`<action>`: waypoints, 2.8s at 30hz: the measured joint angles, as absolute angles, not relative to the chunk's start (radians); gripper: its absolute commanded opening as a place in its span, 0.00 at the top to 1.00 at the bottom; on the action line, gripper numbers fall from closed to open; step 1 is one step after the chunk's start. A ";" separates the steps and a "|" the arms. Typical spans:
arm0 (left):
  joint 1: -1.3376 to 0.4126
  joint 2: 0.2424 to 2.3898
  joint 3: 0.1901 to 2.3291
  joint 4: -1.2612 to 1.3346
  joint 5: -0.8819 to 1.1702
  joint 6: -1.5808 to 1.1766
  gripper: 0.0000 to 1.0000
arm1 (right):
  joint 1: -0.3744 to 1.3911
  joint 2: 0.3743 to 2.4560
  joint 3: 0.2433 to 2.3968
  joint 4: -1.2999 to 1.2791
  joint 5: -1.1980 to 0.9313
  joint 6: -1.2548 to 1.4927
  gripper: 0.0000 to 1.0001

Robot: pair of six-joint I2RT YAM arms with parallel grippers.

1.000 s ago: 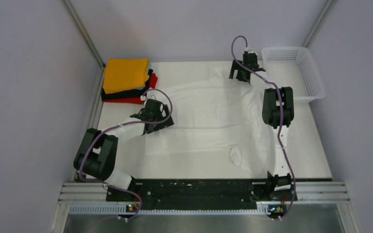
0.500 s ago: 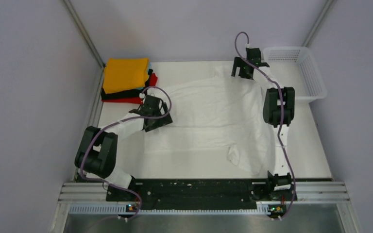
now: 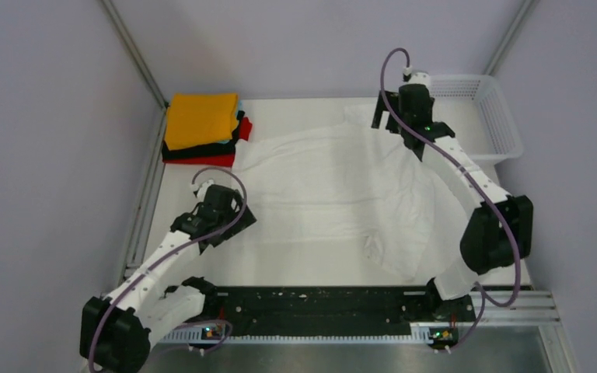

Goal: Fold and stack the t-shirts
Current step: Grab the side of the flattened tshirt closest away from the robot with both arms

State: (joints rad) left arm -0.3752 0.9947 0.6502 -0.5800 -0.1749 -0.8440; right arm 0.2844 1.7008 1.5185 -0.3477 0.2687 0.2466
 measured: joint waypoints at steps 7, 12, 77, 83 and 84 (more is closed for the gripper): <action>-0.375 0.830 0.458 -0.696 -0.229 -0.968 0.16 | 0.265 1.264 0.946 -0.147 0.245 0.389 0.01; -0.375 0.834 0.405 -0.696 -0.264 -1.029 0.24 | 0.264 1.053 0.744 -0.078 0.192 0.452 0.01; -0.308 1.044 0.513 -0.503 -0.292 -0.887 1.00 | 0.579 1.147 0.532 -0.884 -0.052 0.708 0.48; -0.295 1.040 0.503 -0.501 -0.294 -0.886 1.00 | 0.657 1.185 0.546 -0.893 0.011 0.744 0.64; -0.295 1.040 0.501 -0.502 -0.294 -0.886 1.00 | 0.670 1.201 0.553 -0.894 0.018 0.755 0.68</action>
State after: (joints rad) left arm -0.2947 1.0405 0.5007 -0.5022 -0.2943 -0.8860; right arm 0.6697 1.2007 0.5529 -0.8940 0.0177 0.7547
